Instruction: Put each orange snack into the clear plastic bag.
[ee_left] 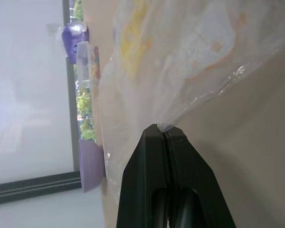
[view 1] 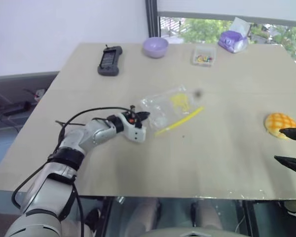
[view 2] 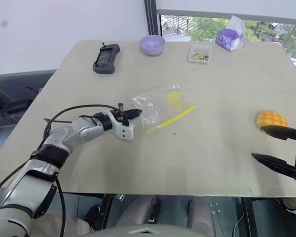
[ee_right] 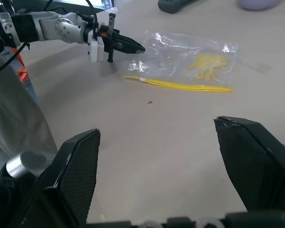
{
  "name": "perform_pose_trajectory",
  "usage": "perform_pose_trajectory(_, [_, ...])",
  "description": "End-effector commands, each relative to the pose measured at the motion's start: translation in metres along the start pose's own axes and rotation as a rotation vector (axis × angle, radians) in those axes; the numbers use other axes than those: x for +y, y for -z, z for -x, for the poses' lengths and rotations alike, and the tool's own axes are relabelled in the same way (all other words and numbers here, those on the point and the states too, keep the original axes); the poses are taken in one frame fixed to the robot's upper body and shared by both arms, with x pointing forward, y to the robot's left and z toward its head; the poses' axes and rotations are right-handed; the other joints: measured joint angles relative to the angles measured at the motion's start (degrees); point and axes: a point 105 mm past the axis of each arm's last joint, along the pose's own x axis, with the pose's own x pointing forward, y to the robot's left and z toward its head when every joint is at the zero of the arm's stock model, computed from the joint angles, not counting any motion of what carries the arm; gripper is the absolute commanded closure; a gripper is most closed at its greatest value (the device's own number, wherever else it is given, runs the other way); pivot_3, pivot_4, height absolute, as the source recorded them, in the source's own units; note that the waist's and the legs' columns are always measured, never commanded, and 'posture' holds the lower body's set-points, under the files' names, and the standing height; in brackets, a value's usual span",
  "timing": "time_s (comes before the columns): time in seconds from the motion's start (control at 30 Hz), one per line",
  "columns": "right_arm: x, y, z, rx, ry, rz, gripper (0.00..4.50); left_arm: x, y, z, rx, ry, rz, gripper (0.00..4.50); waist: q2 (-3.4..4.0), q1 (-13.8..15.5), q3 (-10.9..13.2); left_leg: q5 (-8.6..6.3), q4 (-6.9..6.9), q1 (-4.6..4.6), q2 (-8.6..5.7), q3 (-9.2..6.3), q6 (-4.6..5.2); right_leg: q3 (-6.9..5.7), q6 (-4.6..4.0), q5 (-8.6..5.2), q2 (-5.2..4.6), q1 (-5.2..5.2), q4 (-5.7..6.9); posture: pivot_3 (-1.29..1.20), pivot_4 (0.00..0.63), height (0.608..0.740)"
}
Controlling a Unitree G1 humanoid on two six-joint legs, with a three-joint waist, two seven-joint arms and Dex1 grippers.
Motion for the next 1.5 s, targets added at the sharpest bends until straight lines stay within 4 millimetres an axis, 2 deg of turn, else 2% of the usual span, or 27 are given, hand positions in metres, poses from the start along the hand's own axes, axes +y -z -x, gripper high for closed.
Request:
perform_pose_trajectory(0.03, [-0.004,-0.005,0.002,0.006,0.032,0.045,0.33,0.013,-0.012,-0.004,-0.032,-0.164,0.319,4.46,0.0,-0.1,0.0,0.0,0.0,-0.01,0.01,0.0,0.0,0.01,0.01,0.01,0.0,0.0,-0.02,0.0,0.15,0.74])
perform_pose_trajectory(0.13, [-0.007,0.001,-0.002,0.043,0.053,0.045,0.33,0.018,-0.015,0.0,-0.038,-0.236,0.69,4.46,-0.09,-0.71,0.06,0.0,0.0,-0.12,0.03,-0.01,0.0,0.01,0.0,0.0,-0.03,-0.1,-0.06,0.0,0.15,0.74])
perform_pose_trajectory(0.27, [-0.011,0.013,-0.016,0.095,0.071,0.063,0.33,0.017,-0.031,0.009,-0.095,-0.176,1.06,4.46,-0.16,-2.09,0.1,0.01,0.0,-0.57,0.12,-0.01,-0.02,0.03,-0.03,0.01,0.07,-0.65,0.01,0.0,0.15,0.74])
perform_pose_trajectory(0.43, [-0.023,0.025,-0.035,0.138,0.107,0.101,0.33,0.023,-0.054,0.02,-0.163,-0.087,1.371,4.46,-0.15,-2.28,0.09,0.01,0.07,-0.65,0.11,0.05,-0.02,0.11,-0.03,0.02,0.06,-0.76,0.09,0.0,0.15,0.74])
perform_pose_trajectory(0.53, [-0.036,0.039,-0.055,0.196,0.166,0.168,0.33,0.035,-0.065,0.028,-0.219,-0.063,1.52,4.46,-0.21,-2.18,0.12,0.02,0.08,-0.65,0.12,0.02,-0.02,0.08,-0.03,0.02,0.1,-0.75,0.09,0.0,0.15,0.74])
perform_pose_trajectory(0.67, [-0.058,0.049,-0.086,0.255,0.25,0.34,0.33,0.044,-0.067,0.033,-0.226,-0.061,1.576,4.46,-0.19,-2.23,0.13,0.16,0.1,-0.65,0.11,0.03,-0.27,0.1,-0.03,0.02,0.1,-0.76,0.09,0.0,0.15,0.74])
perform_pose_trajectory(0.8, [-0.064,0.054,-0.111,0.283,0.232,0.561,0.33,0.046,-0.068,0.034,-0.212,-0.049,1.577,4.46,-0.2,-2.07,0.13,0.17,0.09,-0.68,0.06,0.04,-0.29,0.11,-0.04,0.02,0.09,-0.77,0.04,0.0,0.15,0.74])
perform_pose_trajectory(1.0, [-0.068,0.048,-0.14,0.231,0.253,0.691,0.33,0.044,-0.073,0.032,-0.205,-0.033,1.562,4.46,-0.22,-2.12,0.14,0.18,0.07,-0.73,0.08,0.1,-0.3,0.19,-0.06,0.02,0.09,-0.85,0.01,0.0,0.15,0.74])
perform_pose_trajectory(1.2, [-0.056,0.048,-0.159,0.214,0.201,0.78,0.33,0.045,-0.072,0.031,-0.204,-0.041,1.566,4.46,-0.22,-2.12,0.14,0.18,0.05,-0.74,0.08,0.09,-0.31,0.19,-0.06,0.02,0.1,-0.87,0.01,0.0,0.15,0.74])
perform_pose_trajectory(1.37, [-0.045,0.057,-0.162,0.242,0.124,0.801,0.33,0.046,-0.07,0.029,-0.204,-0.053,1.567,4.46,-0.22,-2.12,0.14,0.18,0.05,-0.74,0.07,0.1,-0.31,0.2,-0.06,0.02,0.1,-0.87,0.01,0.0,0.15,0.74])
perform_pose_trajectory(1.5, [-0.042,0.051,-0.173,0.205,0.15,0.797,0.33,0.048,-0.071,0.029,-0.211,-0.059,1.574,4.46,-0.22,-2.18,0.14,0.18,0.05,-0.74,0.07,0.09,-0.31,0.19,-0.06,0.02,0.1,-0.87,0.01,0.0,0.15,0.74])
